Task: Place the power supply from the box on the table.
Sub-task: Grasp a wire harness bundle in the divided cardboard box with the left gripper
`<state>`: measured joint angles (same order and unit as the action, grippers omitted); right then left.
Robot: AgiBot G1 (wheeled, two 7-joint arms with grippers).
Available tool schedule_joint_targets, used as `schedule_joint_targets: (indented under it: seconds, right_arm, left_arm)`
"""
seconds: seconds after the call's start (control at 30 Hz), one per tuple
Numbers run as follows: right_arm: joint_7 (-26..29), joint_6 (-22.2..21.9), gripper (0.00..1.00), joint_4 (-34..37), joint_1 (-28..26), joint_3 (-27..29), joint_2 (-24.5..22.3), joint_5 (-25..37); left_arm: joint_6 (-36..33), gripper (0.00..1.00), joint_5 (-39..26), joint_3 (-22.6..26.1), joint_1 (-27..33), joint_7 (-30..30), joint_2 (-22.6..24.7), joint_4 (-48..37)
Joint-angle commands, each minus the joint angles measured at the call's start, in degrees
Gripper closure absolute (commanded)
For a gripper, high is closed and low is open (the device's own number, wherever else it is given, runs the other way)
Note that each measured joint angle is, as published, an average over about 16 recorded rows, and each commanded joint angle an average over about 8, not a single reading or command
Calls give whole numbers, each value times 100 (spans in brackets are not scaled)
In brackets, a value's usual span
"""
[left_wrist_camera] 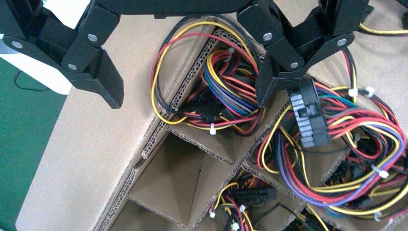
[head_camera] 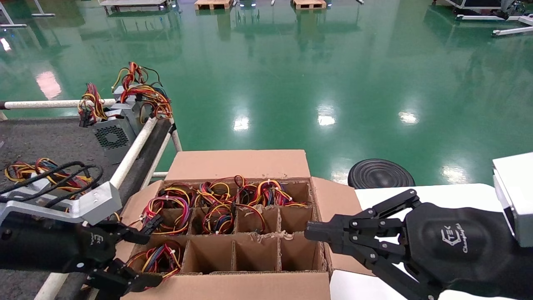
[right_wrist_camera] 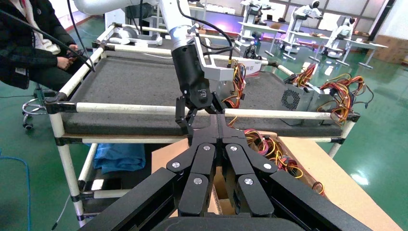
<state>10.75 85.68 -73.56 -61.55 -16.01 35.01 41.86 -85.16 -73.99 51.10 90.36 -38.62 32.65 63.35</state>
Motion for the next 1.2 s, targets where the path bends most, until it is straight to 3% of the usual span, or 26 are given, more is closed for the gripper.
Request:
schedule_joint_targets:
  seconds: [0.03,1.2]
  right_arm:
    - [0,0,100,0,0,0,0,0]
    - [0,0,100,0,0,0,0,0]
  left_arm:
    - [9,0,14,7,-21,-63,-15,4]
    - [376,0,260,28,-454,-1049,-177,232]
